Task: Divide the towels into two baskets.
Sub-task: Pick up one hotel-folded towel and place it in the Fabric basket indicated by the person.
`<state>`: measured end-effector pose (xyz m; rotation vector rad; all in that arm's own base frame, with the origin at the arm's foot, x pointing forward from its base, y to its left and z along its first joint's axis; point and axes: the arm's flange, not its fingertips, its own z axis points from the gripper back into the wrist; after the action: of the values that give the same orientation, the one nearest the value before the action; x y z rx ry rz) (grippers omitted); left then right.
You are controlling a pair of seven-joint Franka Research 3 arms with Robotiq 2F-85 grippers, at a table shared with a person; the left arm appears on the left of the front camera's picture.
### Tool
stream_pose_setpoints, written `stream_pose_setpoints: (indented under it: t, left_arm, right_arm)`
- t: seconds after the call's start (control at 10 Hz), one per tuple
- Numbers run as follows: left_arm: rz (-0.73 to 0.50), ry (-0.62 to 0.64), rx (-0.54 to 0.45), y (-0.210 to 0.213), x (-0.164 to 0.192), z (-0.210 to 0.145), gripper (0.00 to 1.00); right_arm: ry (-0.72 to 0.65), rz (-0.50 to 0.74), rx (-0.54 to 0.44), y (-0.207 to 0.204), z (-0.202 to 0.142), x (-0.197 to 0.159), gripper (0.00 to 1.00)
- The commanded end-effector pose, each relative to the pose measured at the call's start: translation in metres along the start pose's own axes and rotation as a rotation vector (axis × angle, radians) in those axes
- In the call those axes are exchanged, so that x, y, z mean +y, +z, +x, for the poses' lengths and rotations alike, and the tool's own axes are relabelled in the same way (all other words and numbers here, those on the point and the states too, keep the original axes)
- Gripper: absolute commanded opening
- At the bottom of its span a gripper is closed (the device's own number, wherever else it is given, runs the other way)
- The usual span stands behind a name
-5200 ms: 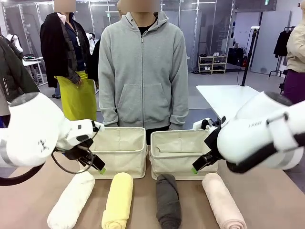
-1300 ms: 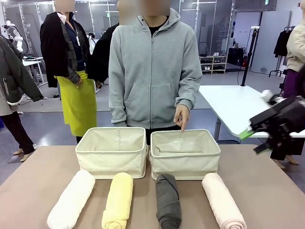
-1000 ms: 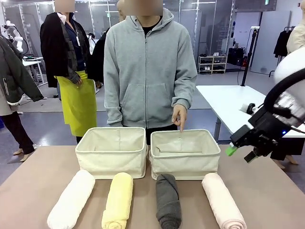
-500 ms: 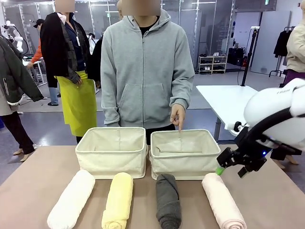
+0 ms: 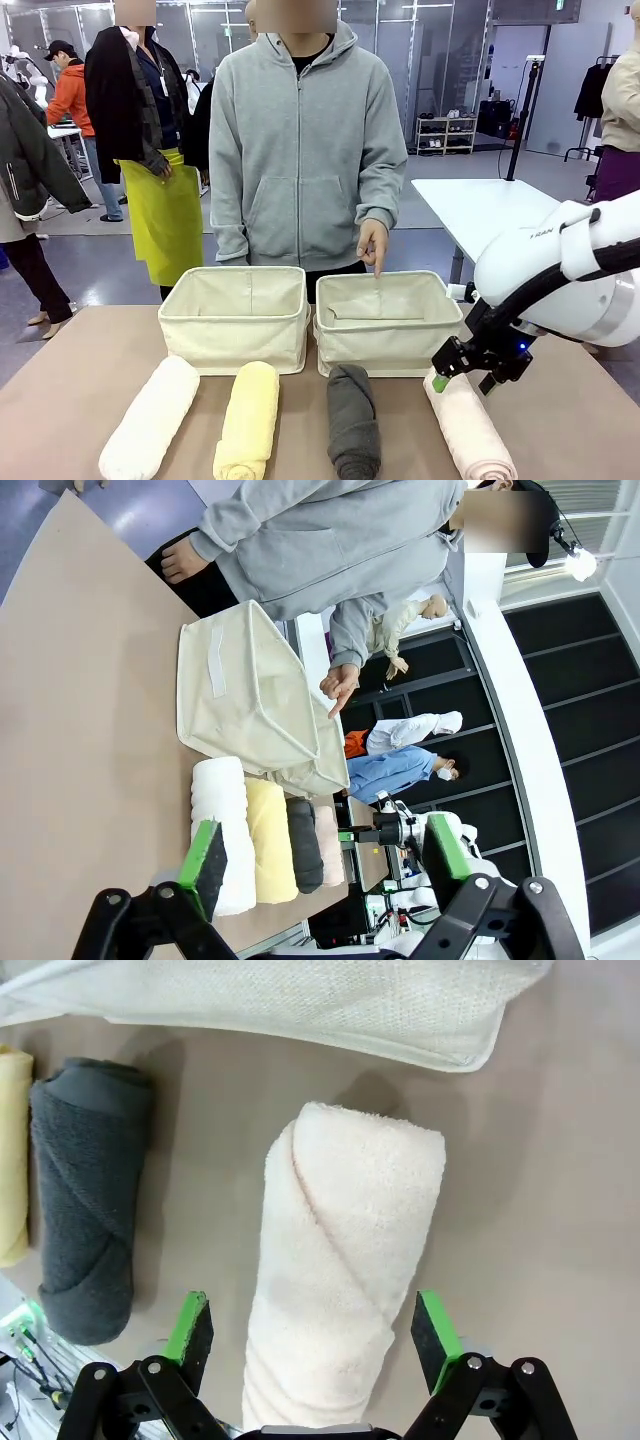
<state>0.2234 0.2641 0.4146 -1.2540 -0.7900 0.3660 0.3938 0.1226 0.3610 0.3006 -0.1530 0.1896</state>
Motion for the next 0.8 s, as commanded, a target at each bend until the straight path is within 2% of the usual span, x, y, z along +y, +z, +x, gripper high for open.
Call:
stream_pose_setpoints:
  t: [0.0,0.5,0.6,0.7]
  left_arm:
    - [-0.012,-0.006,-0.001,0.004,-0.002,-0.001,1.00]
    - [-0.012,-0.006,-0.001,0.004,-0.002,-0.001,1.00]
    - [-0.012,-0.006,-0.001,0.004,-0.002,-0.001,1.00]
    - [-0.012,-0.006,-0.001,0.004,-0.002,-0.001,1.00]
  right_arm:
    - [-0.008,-0.070,-0.023,-0.005,-0.005,0.006,1.00]
    - [0.003,-0.090,0.053,-0.043,-0.009,0.003,1.00]
    - [0.019,-0.098,0.053,-0.046,-0.008,0.003,0.88]
    - [0.023,-0.086,0.050,-0.046,-0.008,0.005,0.81]
